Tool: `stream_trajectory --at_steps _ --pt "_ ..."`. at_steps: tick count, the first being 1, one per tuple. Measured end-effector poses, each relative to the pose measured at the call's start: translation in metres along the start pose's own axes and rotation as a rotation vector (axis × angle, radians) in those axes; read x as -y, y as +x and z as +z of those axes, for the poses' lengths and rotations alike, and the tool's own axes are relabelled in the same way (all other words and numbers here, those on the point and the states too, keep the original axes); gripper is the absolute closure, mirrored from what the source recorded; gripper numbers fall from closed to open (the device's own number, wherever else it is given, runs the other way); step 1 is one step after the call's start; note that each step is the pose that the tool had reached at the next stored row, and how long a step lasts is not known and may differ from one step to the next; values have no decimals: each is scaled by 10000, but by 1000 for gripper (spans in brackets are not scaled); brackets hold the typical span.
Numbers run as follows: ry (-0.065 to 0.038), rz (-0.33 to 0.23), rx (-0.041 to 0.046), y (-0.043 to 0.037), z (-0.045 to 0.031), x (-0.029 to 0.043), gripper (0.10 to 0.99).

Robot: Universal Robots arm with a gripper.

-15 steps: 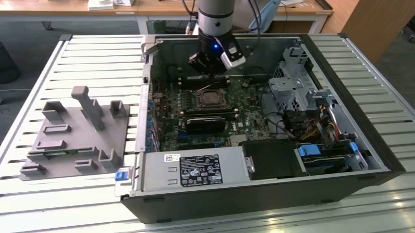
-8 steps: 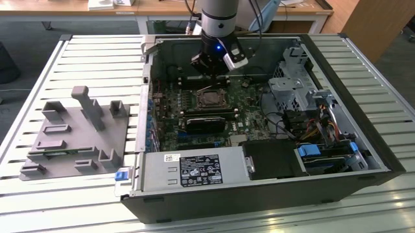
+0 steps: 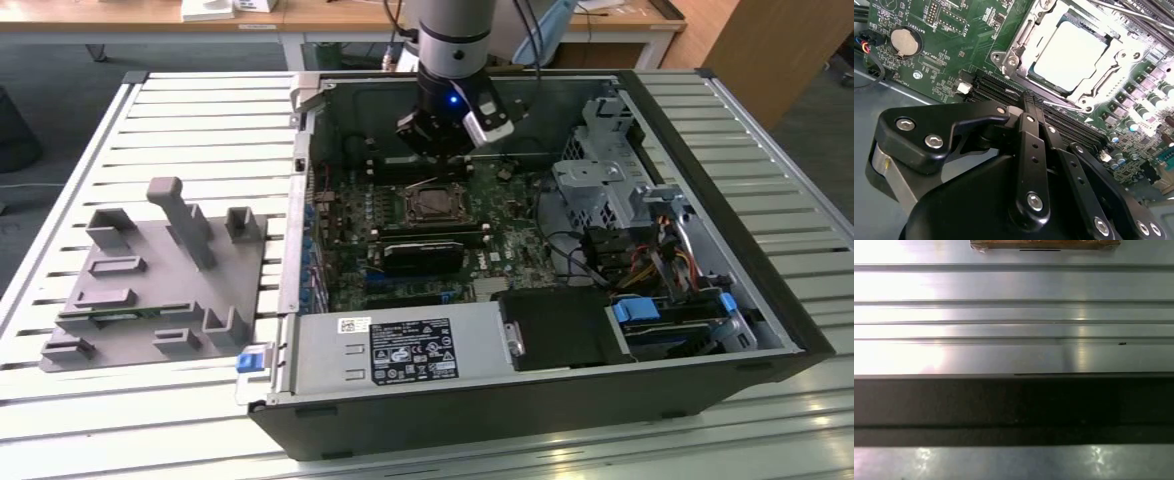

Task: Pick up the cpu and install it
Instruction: 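Install the first cpu locking lever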

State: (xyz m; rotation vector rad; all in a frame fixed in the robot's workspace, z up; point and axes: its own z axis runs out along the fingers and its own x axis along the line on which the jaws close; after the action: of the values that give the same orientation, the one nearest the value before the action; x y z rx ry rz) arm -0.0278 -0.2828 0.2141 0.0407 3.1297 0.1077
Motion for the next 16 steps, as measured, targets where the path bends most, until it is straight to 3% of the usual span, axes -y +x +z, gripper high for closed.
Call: stream_trajectory --at_steps 16 --pt "1 1 -15 -44 106 6 980"
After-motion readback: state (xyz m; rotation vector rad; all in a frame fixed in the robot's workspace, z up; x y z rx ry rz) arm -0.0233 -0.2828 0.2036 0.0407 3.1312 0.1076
